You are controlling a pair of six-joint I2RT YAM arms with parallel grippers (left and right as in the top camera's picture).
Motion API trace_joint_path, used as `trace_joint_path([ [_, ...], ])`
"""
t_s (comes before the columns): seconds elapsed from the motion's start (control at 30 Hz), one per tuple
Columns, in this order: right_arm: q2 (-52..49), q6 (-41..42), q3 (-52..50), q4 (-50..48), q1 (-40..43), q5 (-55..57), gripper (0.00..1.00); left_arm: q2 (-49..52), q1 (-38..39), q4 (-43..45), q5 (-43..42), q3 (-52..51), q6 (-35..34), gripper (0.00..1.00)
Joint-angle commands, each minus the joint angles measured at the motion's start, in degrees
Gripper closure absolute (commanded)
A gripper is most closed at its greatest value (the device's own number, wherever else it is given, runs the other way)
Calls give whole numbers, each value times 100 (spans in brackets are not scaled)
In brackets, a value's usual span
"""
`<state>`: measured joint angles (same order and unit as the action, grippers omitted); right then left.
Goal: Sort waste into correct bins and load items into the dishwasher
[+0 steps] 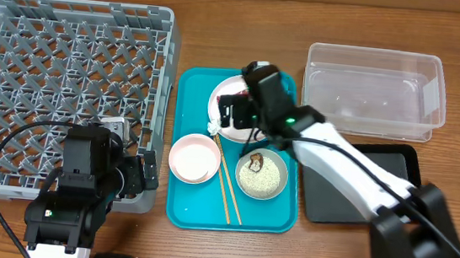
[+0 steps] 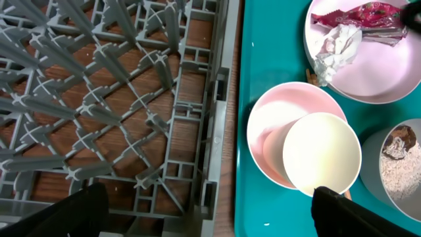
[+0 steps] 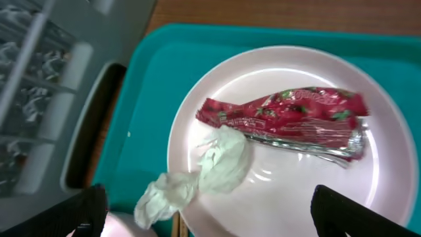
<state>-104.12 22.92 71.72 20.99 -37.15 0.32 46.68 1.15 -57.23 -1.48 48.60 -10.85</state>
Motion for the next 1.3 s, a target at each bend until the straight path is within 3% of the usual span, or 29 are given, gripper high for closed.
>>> trace_joint_path([
  [0.0, -435, 577, 109, -229, -210, 319, 4, -20, 37, 24, -2, 155, -96, 0],
  [0.13, -1137, 1307, 109, -391, -254, 402, 19, -20, 37, 7, -2, 155, -98, 0],
  [0.17, -1270, 1316, 109, -463, -254, 341, 27, -20, 37, 4, -2, 155, -98, 0],
  [0.3, -1281, 1314, 151, -461, -254, 260, 75, -20, 37, 2, -2, 155, -98, 0],
  [0.4, -970, 1276, 459, -66, -210, 551, 93, -20, 37, 2, -4, 155, -96, 0],
  [0.43, -793, 1266, 573, 94, -179, 741, 95, -20, 37, 2, -2, 155, -96, 0],
  [0.6, 570, 1268, 1016, 1285, 492, 1641, 96, -20, 37, 4, -2, 155, -98, 0],
  [0.73, 887, 1270, 1003, 2197, 1766, 1587, 96, -20, 37, 7, -2, 155, -96, 0],
  [0.77, 835, 1268, 994, 2315, 2044, 1436, 92, -20, 37, 7, -2, 155, -98, 0],
  [0.83, 774, 1058, 994, 2280, 2411, 1084, 58, -20, 37, 7, -2, 155, -98, 0],
  [0.9, 833, -208, 1062, 1923, 2546, 238, 39, -20, 37, 4, -2, 155, -98, 0],
  [0.93, 868, -927, 1145, 1781, 2555, -87, 36, -20, 37, 4, -2, 155, -98, 0],
  [1.03, 887, -2312, 1416, 1692, 2428, -490, 30, -20, 37, 4, -2, 155, -98, 0],
  [1.1, 817, -3779, 1408, 1753, 2111, -1296, 29, -20, 37, 7, -2, 155, -98, 0],
  [1.27, 162, -5211, 1408, 2081, 1370, -1322, 24, -20, 37, 7, -2, 155, -98, 0],
])
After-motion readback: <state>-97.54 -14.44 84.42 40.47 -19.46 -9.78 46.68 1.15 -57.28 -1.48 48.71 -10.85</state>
